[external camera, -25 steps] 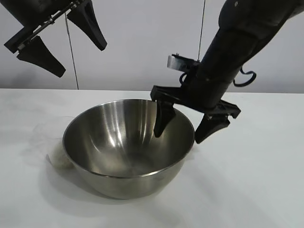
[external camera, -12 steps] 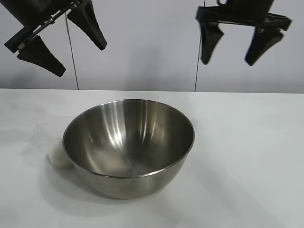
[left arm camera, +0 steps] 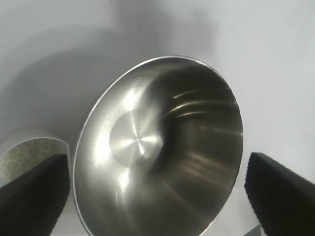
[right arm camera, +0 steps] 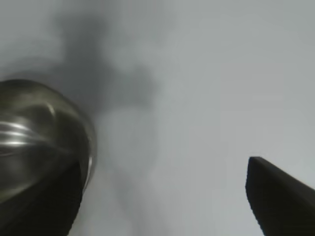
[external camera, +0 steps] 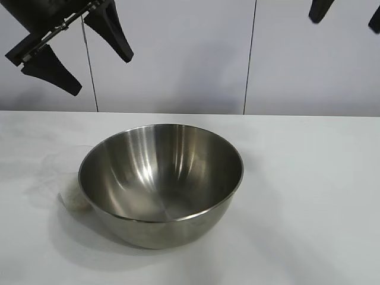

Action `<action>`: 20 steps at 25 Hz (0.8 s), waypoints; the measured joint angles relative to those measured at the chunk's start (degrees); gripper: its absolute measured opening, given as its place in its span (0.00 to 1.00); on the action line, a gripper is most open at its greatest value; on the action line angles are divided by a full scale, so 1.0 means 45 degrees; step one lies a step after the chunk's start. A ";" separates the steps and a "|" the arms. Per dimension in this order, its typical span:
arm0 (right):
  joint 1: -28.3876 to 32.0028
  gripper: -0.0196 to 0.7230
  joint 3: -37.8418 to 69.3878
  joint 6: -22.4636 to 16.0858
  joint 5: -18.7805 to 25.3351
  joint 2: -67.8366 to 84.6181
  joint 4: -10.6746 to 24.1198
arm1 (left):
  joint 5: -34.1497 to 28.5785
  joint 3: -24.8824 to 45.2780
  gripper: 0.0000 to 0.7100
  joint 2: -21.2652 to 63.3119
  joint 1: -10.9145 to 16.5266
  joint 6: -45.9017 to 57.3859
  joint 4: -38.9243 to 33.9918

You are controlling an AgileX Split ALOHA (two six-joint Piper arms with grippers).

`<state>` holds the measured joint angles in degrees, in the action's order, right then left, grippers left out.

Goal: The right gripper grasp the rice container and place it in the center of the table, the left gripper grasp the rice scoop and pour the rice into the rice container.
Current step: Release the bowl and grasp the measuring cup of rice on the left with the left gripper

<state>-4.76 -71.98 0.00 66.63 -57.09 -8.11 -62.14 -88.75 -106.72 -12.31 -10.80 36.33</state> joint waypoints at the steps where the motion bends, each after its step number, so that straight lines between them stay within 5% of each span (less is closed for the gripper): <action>1: 0.0000 0.86 0.0886 -0.0312 -0.0450 0.1297 0.0106 | 0.0000 0.0000 0.98 0.0000 0.0000 0.0000 0.0000; 5: 0.0000 0.86 0.4028 -0.0709 -0.1134 0.6138 0.0851 | 0.0000 0.0000 0.98 0.0000 0.0000 0.0000 0.0000; 12: 0.0000 0.86 0.7355 -0.0755 0.0703 1.2426 0.2014 | 0.0000 0.0000 0.98 0.0000 0.0000 0.0000 0.0000; 15: 0.0000 0.86 0.8040 -0.0743 0.1348 1.2941 0.2050 | 0.0000 0.0000 0.98 0.0000 0.0000 0.0000 0.0000; 20: 0.0000 0.86 0.9346 -0.0467 0.0848 1.2941 0.2050 | 0.0179 0.0000 0.98 0.0000 0.0000 0.0000 0.0000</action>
<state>-4.76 -29.92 -2.10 70.45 1.15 1.11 -61.33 -88.75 -106.72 -12.31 -10.80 36.33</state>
